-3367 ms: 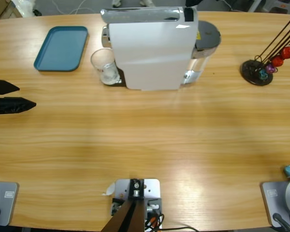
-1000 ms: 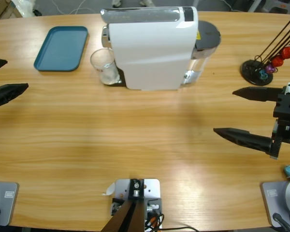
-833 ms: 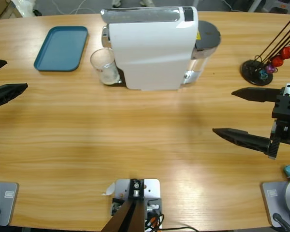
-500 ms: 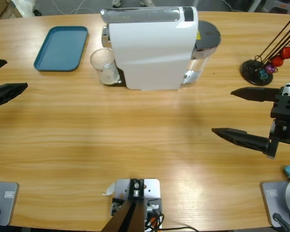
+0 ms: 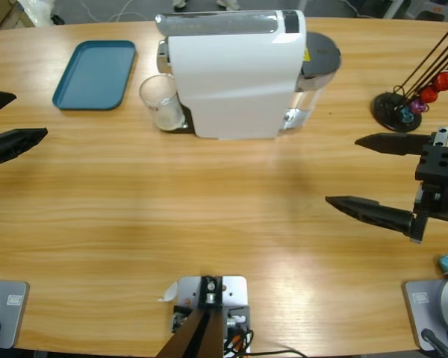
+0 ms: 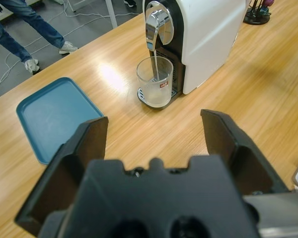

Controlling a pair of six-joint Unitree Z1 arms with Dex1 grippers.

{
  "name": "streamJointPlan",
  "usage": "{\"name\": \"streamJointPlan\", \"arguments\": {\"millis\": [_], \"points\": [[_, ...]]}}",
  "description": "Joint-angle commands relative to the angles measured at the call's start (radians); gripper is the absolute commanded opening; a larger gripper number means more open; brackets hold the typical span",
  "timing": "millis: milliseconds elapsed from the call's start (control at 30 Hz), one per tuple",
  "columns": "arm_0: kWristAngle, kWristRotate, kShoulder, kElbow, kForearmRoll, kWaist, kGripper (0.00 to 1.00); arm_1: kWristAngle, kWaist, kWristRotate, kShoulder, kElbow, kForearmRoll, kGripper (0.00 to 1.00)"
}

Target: Pour coffee

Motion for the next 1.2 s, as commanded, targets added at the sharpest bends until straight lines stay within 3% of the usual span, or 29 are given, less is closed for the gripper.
{"name": "streamJointPlan", "arguments": {"millis": [33, 1200], "points": [[0.011, -0.02, 0.04, 0.036, -0.016, -0.009, 0.803, -0.012, 0.014, -0.01, 0.033, 0.035, -0.006, 1.0], [0.008, -0.02, 0.09, 0.036, -0.03, -0.028, 0.802, -0.004, 0.014, -0.018, 0.059, 0.032, -0.006, 1.0]]}}
